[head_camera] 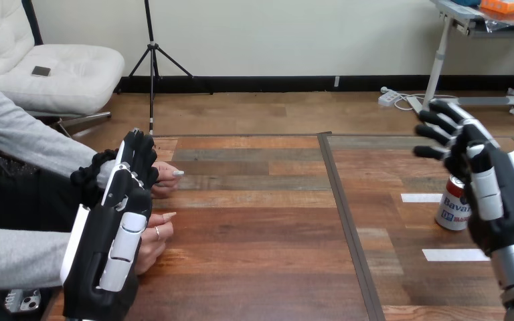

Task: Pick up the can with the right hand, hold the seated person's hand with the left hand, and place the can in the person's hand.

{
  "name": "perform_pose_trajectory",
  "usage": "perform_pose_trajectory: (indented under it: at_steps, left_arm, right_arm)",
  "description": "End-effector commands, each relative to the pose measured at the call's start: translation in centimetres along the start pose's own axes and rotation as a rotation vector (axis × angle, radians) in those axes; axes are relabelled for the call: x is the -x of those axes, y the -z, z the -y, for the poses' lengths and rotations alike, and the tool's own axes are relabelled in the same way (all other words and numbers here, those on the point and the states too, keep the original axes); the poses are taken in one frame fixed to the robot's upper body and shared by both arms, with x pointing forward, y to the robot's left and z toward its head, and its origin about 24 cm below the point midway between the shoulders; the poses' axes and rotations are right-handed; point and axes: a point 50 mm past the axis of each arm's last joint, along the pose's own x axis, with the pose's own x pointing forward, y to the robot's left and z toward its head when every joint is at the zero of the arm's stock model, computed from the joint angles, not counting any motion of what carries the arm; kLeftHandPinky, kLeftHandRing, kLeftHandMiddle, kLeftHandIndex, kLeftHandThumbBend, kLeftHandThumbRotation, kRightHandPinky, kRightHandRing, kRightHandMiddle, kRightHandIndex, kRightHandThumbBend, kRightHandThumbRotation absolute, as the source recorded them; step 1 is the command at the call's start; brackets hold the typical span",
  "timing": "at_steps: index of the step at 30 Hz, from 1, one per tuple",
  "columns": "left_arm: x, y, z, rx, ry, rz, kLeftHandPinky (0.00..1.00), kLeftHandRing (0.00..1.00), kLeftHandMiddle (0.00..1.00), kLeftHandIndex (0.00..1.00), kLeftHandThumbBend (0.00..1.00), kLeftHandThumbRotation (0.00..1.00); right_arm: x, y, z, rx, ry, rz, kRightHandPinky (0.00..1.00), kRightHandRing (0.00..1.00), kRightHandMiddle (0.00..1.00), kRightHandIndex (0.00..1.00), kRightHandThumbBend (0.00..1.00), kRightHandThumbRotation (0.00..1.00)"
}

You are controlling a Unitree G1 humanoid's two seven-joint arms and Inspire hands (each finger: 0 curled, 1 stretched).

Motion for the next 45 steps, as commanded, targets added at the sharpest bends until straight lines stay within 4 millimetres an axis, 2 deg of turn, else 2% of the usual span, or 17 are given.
perform_pose_trajectory:
  at_steps: [1, 10, 12, 21, 26, 35, 45]
  left_arm:
    - [-1.3, -0.8, 0.0, 0.002, 0.003, 0.070, 1.00, 1.00, 1.00, 1.00, 0.65, 0.86]
    - [-1.3, -0.9, 0.0, 0.000, 0.006, 0.069, 1.00, 1.00, 1.00, 1.00, 0.66, 0.85]
    - [-1.3, -0.9, 0.0, 0.002, 0.005, 0.069, 1.00, 1.00, 1.00, 1.00, 0.65, 0.85]
    - [-1.3, -1.0, 0.0, -0.004, -0.009, 0.062, 1.00, 1.00, 1.00, 1.00, 0.65, 0.85]
    - [-1.3, -1.0, 0.0, -0.008, -0.013, 0.064, 1.00, 1.00, 1.00, 1.00, 0.66, 0.85]
    - [-1.4, -1.0, -0.1, -0.022, -0.004, 0.065, 1.00, 1.00, 1.00, 0.99, 0.66, 0.85]
    - [-1.4, -1.0, -0.1, -0.027, -0.004, 0.066, 0.97, 1.00, 1.00, 0.98, 0.67, 0.86]
  right_arm:
    - [-2.1, -1.8, 1.5, 0.063, 0.048, 0.091, 0.70, 0.81, 0.83, 0.85, 1.00, 0.87]
    - [-2.2, -1.8, 2.6, 0.092, 0.093, 0.081, 0.72, 0.82, 0.84, 0.86, 1.00, 0.71]
    - [-2.2, -1.7, 2.9, 0.093, 0.103, 0.075, 0.74, 0.84, 0.85, 0.87, 1.00, 0.62]
    - [-2.2, -1.6, 3.7, 0.079, 0.152, 0.034, 0.81, 0.86, 0.87, 0.87, 1.00, 0.36]
    - [-2.2, -1.5, 4.1, 0.083, 0.163, 0.023, 0.83, 0.87, 0.88, 0.88, 1.00, 0.26]
    - [-2.3, -1.4, 4.7, 0.091, 0.188, 0.003, 0.82, 0.87, 0.88, 0.89, 1.00, 0.15]
    - [-2.4, -1.2, 5.1, 0.103, 0.215, -0.018, 0.80, 0.87, 0.87, 0.88, 1.00, 0.13]
